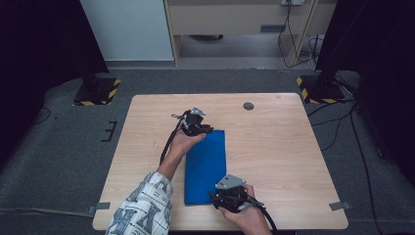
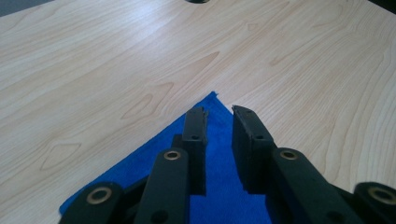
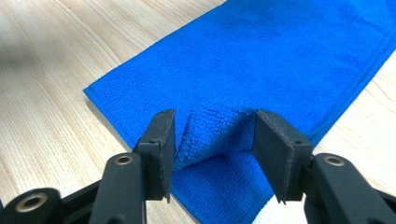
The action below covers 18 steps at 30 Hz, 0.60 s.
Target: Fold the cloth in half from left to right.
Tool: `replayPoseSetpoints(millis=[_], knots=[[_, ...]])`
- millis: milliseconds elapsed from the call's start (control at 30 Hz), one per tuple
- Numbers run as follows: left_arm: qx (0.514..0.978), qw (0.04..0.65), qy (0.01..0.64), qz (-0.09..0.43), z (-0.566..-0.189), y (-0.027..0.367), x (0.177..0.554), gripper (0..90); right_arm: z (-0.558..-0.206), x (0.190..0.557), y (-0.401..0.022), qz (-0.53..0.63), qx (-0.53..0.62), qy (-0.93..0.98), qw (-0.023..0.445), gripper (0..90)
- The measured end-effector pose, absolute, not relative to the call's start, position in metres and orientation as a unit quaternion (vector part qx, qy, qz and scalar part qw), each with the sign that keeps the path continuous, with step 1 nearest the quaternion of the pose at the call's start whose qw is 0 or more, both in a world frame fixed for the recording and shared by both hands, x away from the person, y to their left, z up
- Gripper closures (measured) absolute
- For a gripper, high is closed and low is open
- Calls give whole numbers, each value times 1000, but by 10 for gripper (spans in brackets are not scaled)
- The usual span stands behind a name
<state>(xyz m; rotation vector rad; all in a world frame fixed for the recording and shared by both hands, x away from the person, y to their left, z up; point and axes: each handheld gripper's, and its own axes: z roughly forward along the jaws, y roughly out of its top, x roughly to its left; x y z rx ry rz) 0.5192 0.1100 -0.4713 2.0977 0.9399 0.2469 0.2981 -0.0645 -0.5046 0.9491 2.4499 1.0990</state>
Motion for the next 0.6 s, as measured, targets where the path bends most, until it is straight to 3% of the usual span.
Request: replayPoseSetpoints(millis=[600], knots=[[822, 405, 381, 123, -467, 138, 512, 695, -493, 305, -78, 369, 364, 843, 146, 276]])
